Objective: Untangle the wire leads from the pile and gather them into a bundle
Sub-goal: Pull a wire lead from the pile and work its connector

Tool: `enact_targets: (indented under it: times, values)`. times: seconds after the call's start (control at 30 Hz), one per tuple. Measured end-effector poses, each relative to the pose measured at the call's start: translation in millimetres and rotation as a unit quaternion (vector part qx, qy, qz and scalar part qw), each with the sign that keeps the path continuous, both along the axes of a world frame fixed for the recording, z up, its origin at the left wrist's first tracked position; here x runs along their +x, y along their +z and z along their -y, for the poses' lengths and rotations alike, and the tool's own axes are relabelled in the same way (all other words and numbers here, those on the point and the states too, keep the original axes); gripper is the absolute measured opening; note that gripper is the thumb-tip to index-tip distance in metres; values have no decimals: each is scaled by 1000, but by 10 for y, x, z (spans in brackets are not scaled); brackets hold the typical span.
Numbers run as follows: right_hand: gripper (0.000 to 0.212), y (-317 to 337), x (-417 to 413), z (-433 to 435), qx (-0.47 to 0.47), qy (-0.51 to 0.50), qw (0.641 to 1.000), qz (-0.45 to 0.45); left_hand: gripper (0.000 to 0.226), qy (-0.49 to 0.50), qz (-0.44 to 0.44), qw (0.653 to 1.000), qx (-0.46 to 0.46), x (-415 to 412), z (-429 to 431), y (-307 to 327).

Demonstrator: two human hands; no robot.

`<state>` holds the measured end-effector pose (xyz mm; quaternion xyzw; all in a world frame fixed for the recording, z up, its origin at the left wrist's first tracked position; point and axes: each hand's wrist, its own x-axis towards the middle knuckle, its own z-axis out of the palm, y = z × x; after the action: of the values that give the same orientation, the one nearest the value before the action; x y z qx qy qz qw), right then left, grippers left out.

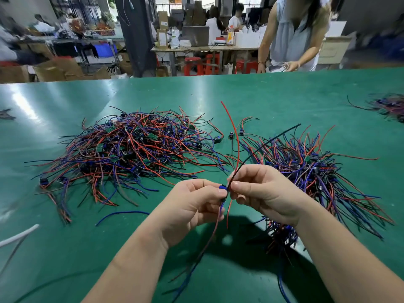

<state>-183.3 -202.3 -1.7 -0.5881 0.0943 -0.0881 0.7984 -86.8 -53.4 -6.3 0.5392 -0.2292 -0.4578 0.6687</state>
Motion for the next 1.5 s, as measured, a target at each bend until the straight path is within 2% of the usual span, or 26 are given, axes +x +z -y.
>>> enact_targets:
  times: [0.2, 0.3, 0.4, 0.5, 0.67, 0.77, 0.87, 0.93, 1.0, 1.13, 1.2, 1.27, 1.37, 1.43, 1.5]
  values:
    - [7, -19, 11, -19, -25, -37, 999, 3, 15, 1, 38, 999, 18, 19, -4, -44]
    - [3, -8, 24, 19, 12, -75, 997, -16, 18, 12, 43, 999, 14, 19, 7, -56]
    - [4, 16, 24, 91, 63, -155, 985, -34, 15, -3, 52, 998, 22, -20, 14, -62]
    - [13, 76, -16, 196, 85, -233, 968, -36, 10, -20, 64, 997, 25, -34, 11, -62]
    - [27, 142, -82, 311, 110, -281, 953, -14, 12, -53, 81, 995, 13, -43, 3, -34]
    - [27, 171, -121, 352, 101, -319, 942, 4, 15, -65, 91, 994, 15, -46, -3, -34]
    - [19, 144, -133, 394, 66, -351, 934, -18, 14, -93, 98, 991, 20, -41, -30, -36]
    - [26, 124, -145, 455, 42, -380, 924, -26, 17, -115, 107, 987, 25, -42, -58, -47]
    - [27, 118, -165, 511, 65, -401, 914, -2, 20, -126, 112, 985, 26, -47, -70, -62]
    - [22, 125, -144, 547, 120, -426, 895, 60, 17, -53, 68, 996, -13, -65, -8, -65]
    - [11, 134, -100, 482, 79, -439, 892, 65, 25, 22, 34, 999, -35, -58, 31, -63]
    - [6, 108, -73, 362, -29, -399, 915, 61, 35, 96, 9, 994, -56, -44, 54, -72]
    - [17, 10, -42, 114, -163, -169, 970, 68, 33, 147, 4, 987, -66, -64, 70, -86]
    - [25, -37, -22, -39, -225, -80, 969, 65, 33, 140, 23, 988, -58, -91, 74, -96]
    - [23, -38, -3, -98, -235, -84, 965, 77, 34, 132, 39, 989, -51, -94, 68, -106]
